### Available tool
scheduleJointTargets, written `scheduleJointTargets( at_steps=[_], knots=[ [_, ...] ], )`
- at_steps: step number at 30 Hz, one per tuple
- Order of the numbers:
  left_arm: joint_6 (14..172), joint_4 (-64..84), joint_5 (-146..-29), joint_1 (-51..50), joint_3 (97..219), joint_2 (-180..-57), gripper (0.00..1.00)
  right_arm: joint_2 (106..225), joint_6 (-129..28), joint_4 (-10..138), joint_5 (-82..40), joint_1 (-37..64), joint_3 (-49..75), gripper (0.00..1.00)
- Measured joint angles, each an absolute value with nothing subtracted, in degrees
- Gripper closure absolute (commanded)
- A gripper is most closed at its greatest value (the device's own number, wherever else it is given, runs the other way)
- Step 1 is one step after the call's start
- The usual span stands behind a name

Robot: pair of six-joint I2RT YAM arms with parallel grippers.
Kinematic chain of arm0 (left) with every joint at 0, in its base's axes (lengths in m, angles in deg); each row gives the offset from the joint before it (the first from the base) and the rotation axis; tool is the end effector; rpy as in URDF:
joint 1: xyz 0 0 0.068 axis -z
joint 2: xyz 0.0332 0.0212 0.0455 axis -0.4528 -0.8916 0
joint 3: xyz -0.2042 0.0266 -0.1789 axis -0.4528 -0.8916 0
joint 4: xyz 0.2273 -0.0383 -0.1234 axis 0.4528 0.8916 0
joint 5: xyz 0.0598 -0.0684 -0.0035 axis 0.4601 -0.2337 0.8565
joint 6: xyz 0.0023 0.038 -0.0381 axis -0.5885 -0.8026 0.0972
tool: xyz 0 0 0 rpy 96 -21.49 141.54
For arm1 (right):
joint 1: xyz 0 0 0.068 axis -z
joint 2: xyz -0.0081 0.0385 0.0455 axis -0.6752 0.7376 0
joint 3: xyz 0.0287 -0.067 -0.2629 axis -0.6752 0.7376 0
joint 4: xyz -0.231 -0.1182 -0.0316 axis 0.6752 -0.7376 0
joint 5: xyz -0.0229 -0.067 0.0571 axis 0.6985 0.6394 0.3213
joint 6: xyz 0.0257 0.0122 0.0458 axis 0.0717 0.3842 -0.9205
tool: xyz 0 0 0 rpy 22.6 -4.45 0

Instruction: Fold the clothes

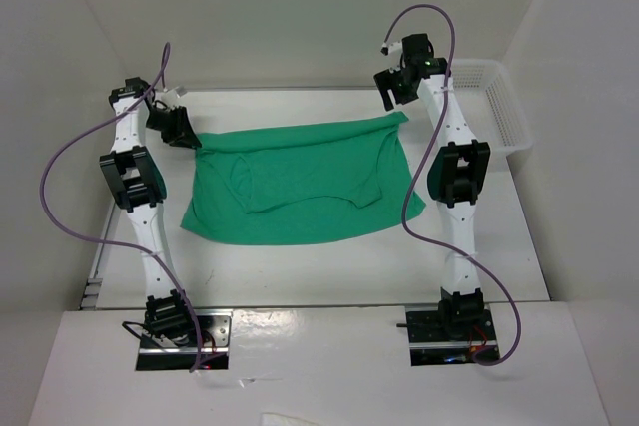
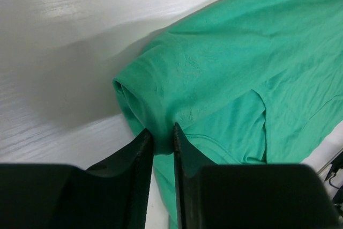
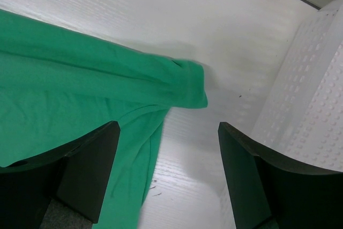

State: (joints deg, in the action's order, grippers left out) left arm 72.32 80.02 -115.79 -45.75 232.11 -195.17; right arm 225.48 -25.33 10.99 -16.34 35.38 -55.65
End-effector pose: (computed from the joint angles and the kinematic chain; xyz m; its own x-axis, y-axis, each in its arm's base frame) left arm 0.5106 0.1517 0.1703 -0.9159 -0.1846 -0.3565 0.0338 0.8495 -0.5265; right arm 0.5311 0.0677 0.2719 -0.6731 -0.4032 -0.6199 -0.3874 0.9063 -0.1688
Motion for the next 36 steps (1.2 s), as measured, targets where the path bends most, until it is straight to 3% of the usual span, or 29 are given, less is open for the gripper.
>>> scheduleJointTargets(
  at_steps=[2, 12, 36],
  knots=[
    [72.34, 80.26, -115.85, -45.75, 232.11, -195.17, 0.81, 225.48, -25.29, 10.99, -15.94, 35.38, -55.65, 0.19],
    [72.21, 80.57, -116.07, -46.02, 232.09, -195.13, 0.87, 226.58, -25.36, 10.99, -16.66, 36.75, -55.65, 0.19],
    [71.53, 81.07, -116.55, -48.29, 227.44, -192.77, 0.87, 235.19, -25.58, 8.91, -24.05, 40.05, -59.78, 0.21]
  ],
)
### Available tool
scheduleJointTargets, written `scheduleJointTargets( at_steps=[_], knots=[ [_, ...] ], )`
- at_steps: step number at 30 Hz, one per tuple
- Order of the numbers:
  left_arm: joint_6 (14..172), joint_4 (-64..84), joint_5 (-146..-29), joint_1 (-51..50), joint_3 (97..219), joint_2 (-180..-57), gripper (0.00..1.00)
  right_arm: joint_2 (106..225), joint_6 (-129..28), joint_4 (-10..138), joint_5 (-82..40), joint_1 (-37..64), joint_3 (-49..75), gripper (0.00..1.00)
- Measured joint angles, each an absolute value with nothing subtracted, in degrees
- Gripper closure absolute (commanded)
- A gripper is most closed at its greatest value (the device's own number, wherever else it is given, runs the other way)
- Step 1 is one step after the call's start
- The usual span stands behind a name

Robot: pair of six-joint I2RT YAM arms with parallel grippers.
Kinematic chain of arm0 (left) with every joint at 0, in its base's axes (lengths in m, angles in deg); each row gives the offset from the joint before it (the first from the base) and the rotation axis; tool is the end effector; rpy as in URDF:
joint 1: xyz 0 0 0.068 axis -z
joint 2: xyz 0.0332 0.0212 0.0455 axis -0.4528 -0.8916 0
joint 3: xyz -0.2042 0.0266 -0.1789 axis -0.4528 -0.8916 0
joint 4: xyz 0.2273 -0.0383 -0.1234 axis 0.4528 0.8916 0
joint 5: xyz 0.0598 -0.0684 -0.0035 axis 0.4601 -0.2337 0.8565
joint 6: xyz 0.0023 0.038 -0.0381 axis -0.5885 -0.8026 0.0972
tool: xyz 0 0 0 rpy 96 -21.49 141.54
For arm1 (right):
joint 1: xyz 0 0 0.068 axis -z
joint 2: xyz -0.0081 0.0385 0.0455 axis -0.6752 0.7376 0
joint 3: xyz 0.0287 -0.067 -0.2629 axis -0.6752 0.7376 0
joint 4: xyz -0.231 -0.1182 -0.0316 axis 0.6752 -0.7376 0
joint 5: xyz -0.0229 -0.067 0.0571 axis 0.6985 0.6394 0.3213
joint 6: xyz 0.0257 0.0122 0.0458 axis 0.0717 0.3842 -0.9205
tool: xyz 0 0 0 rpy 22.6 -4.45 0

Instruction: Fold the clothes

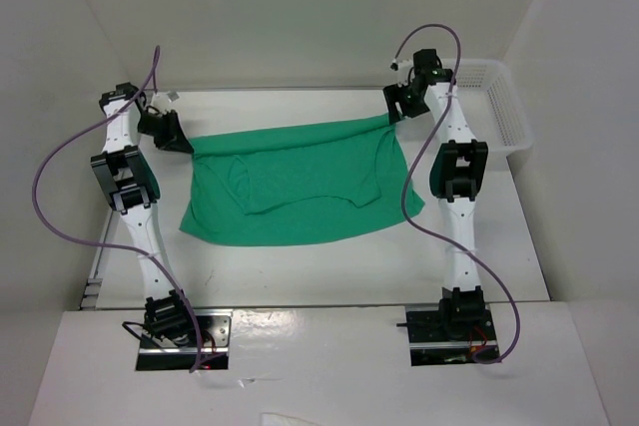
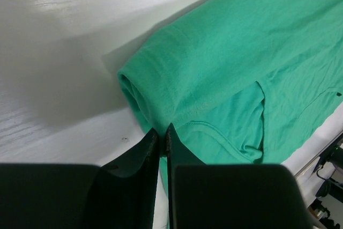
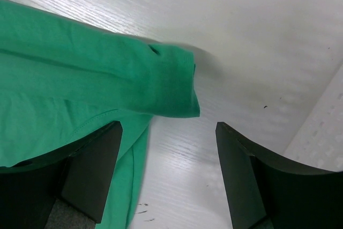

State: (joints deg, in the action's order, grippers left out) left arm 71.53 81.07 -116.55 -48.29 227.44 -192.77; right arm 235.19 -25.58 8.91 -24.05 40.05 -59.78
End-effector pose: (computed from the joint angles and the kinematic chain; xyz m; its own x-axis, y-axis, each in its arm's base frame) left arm 0.4942 0.1702 0.1689 -0.9241 -0.2214 -0.3114 -0.0151 0.8355 -0.5493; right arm 0.5539 0.0298 0.2031 -0.7592 -0.3404 -0.5547 -0.3960 0.9180 -0.0214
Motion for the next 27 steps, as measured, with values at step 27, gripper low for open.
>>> scheduleJointTargets(
  at_steps=[27],
  knots=[
    [65.89, 85.47, -117.97, -54.06, 223.28, -192.63, 0.87, 240.35, -28.22, 8.1, -32.88, 40.99, -62.55, 0.23]
  ],
)
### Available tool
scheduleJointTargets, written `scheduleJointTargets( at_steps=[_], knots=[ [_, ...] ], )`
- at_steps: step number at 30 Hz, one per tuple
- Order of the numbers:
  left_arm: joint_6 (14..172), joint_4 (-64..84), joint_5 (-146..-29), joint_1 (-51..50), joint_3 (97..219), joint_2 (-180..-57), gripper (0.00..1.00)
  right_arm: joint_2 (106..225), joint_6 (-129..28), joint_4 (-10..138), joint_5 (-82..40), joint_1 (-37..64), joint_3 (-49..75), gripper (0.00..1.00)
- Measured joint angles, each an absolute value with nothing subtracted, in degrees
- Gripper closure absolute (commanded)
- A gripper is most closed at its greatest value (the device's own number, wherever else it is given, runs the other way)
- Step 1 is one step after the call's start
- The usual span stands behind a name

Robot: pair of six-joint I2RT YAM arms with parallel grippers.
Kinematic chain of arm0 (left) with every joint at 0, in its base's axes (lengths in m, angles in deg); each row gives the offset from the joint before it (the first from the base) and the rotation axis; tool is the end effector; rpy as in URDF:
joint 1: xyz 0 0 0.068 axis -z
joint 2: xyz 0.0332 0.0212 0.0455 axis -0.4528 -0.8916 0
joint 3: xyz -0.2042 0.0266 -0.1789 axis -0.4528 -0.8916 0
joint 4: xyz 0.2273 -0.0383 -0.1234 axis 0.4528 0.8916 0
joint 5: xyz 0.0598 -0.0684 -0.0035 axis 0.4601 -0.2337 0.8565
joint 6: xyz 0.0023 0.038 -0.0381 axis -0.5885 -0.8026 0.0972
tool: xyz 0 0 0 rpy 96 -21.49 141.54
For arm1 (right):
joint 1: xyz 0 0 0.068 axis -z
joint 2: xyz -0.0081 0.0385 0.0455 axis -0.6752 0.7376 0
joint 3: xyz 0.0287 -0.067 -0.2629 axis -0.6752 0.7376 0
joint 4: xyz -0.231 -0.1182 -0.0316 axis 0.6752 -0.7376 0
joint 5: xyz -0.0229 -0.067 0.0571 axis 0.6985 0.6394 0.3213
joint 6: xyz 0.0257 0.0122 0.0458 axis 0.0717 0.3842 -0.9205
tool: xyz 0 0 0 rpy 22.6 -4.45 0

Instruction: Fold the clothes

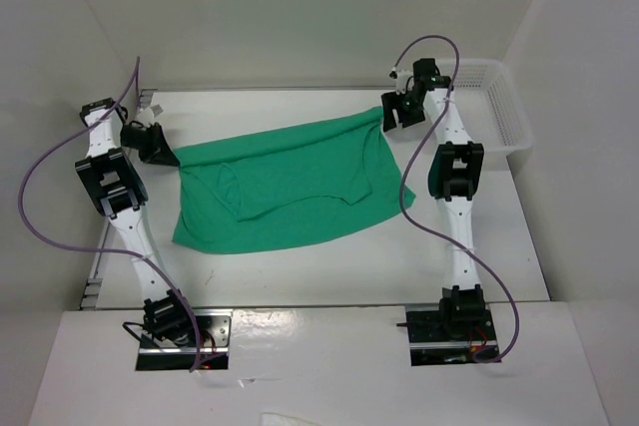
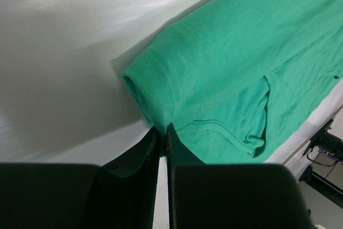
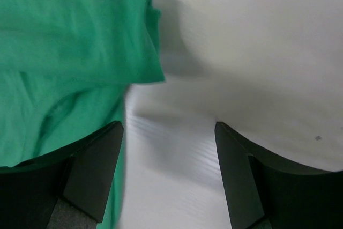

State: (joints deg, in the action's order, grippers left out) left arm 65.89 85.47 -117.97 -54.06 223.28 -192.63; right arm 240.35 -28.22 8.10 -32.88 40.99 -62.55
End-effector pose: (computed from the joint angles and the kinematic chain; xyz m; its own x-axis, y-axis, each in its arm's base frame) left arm 0.4623 0.2119 0.1502 -0.9391 -0.2534 -0.2321 -0.0733 0.8076 -0.5851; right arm 0.5610 0.0262 0.1697 -0.7920 -0.2747 -0.5452 -0.4131 0.8987 0.1474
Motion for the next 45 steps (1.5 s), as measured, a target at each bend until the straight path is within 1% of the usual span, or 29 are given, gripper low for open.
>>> scheduleJointTargets(
  at_steps=[1, 9, 17, 19, 28, 45],
  knots=[
    [65.8, 85.42, -117.97, -54.06, 223.22, -192.63, 0.84, 240.85, -28.42, 8.06, -32.99, 40.64, -63.45, 0.23],
    [64.38, 85.49, -117.95, -53.84, 222.21, -192.61, 0.84, 241.24, -31.0, 8.58, -35.85, 37.26, -67.82, 0.23],
    [64.21, 85.44, -117.95, -53.84, 222.21, -192.55, 0.84, 241.24, -32.72, 8.61, -37.01, 37.1, -68.1, 0.23],
    [64.21, 85.47, -117.91, -53.84, 222.21, -192.55, 0.84, 241.24, -33.27, 8.63, -36.99, 37.12, -68.1, 0.26],
    [63.22, 85.4, -117.97, -53.84, 221.77, -192.55, 0.84, 241.66, -36.15, 9.18, -36.97, 37.69, -69.24, 0.28],
    [62.87, 85.42, -117.71, -53.45, 220.31, -191.04, 0.84, 245.48, -41.22, 11.21, -32.42, 38.3, -73.85, 0.31]
  ],
)
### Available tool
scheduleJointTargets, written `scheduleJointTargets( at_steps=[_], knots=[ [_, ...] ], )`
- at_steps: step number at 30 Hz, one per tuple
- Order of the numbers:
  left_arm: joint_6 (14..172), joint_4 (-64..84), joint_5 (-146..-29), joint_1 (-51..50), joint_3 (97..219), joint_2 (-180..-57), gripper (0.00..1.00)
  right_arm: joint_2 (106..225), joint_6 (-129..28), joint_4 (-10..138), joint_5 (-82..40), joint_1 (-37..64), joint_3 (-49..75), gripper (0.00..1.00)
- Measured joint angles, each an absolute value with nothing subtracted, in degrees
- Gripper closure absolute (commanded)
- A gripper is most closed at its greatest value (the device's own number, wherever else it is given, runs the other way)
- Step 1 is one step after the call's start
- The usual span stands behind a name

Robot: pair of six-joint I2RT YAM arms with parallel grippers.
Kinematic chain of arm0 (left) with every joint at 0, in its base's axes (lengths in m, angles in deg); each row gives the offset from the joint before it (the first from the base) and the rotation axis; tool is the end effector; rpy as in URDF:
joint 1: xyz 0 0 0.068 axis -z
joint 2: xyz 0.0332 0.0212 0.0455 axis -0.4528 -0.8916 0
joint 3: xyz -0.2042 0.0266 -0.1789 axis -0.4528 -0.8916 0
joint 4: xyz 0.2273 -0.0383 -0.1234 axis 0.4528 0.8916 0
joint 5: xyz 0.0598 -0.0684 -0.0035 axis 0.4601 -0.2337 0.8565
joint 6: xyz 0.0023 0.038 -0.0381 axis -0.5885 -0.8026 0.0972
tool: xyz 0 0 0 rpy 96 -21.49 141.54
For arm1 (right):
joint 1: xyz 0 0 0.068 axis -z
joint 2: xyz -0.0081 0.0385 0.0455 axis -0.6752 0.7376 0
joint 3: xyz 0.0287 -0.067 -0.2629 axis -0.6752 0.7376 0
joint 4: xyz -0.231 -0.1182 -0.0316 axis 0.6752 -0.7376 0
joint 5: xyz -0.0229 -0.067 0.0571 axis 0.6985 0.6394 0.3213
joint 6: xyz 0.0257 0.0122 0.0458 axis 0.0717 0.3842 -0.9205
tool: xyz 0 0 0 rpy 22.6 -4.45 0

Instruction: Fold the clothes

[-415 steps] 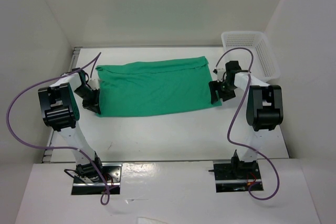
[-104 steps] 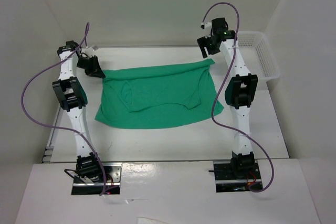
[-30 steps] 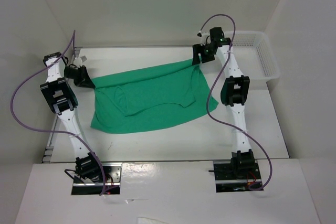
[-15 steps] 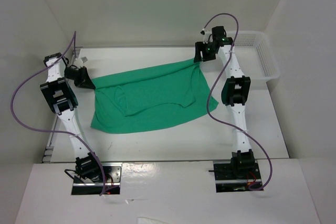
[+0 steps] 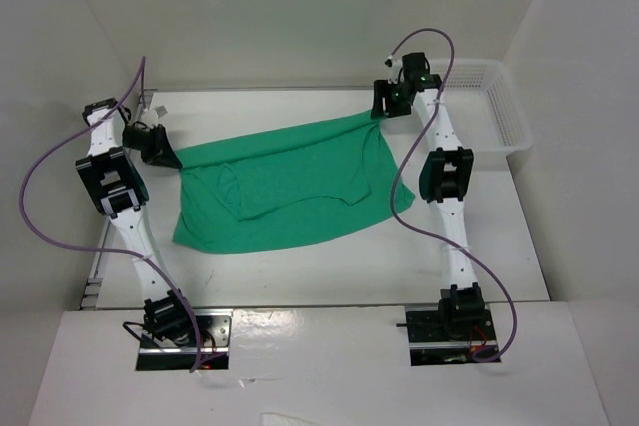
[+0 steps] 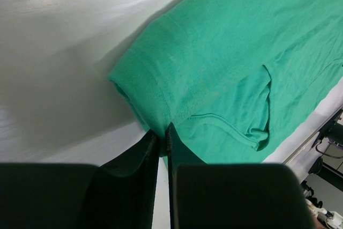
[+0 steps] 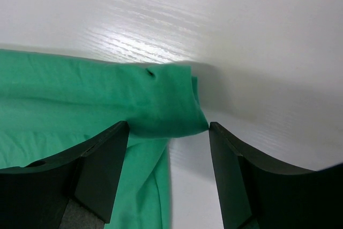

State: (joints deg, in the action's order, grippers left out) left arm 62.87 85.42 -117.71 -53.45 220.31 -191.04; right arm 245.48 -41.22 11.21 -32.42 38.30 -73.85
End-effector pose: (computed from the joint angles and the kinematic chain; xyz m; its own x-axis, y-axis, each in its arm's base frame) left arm 0.4590 0.2044 0.1501 -0.9495 -0.2023 -0.2397 -0.0283 0.8164 -0.5768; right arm 0.5766 0.0535 0.1839 -0.7694 -0.0994 -0.6309 -0.3038 0.9259 0.2246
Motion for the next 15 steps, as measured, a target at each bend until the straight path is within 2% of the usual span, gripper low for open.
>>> scheduleJointTargets(
  at_steps=[9, 15],
  knots=[
    [62.83, 85.44, -117.56, -53.45, 219.2, -190.3, 0.84, 246.55, -41.49, 11.12, -31.13, 39.33, -75.19, 0.31],
    [62.66, 85.4, -117.54, -53.12, 219.0, -190.27, 0.84, 246.55, -41.49, 11.16, -30.89, 40.25, -75.51, 0.35]
  ],
)
